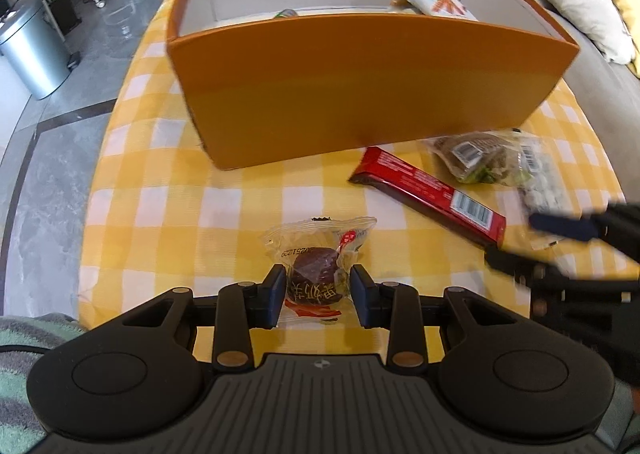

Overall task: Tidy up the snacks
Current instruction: 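Grasp the wrapped round cake with the left tool while the right tool grasps the red bar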

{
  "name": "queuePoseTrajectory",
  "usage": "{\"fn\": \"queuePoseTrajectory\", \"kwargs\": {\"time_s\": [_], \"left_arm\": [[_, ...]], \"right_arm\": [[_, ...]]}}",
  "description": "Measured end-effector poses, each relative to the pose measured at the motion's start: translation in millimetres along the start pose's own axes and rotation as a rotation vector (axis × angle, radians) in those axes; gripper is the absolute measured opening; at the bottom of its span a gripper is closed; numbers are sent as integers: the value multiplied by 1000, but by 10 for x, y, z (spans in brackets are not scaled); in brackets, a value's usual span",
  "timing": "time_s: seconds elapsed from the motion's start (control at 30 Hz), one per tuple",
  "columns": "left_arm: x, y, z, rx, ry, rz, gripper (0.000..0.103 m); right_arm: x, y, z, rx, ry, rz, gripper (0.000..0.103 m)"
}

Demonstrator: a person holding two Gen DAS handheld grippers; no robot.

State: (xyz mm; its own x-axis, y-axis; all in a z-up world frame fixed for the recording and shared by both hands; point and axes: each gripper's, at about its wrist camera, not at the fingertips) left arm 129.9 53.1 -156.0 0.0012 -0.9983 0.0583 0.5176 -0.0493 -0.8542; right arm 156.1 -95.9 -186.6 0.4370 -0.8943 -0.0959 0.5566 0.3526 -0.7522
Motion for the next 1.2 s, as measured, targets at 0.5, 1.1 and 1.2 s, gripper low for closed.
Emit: {"fn": "queuePoseTrajectory", "kwargs": {"time_s": [0.5, 1.1, 1.2], "left_arm": [[-27, 29, 3, -10, -11, 2, 39], [-40, 50, 11, -16, -20, 0, 43], [-42, 59, 11, -19, -19, 1, 45]], "right_arm": [[-14, 344, 76, -15, -29, 62, 27], [-308, 77, -36, -51, -24, 95, 42], [-327, 153, -4, -31, -30, 102, 42]]}}
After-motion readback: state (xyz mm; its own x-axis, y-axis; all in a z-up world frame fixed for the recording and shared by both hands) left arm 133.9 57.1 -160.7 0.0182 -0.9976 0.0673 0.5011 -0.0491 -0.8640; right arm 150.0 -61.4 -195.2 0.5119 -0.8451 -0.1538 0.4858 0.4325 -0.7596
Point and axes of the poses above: each gripper's, at about its wrist camera, not at the fingertips, and y roughly the way its jaws point, x to its right, z to its top, and after that the axes turned 10 degrees about x, right-handed
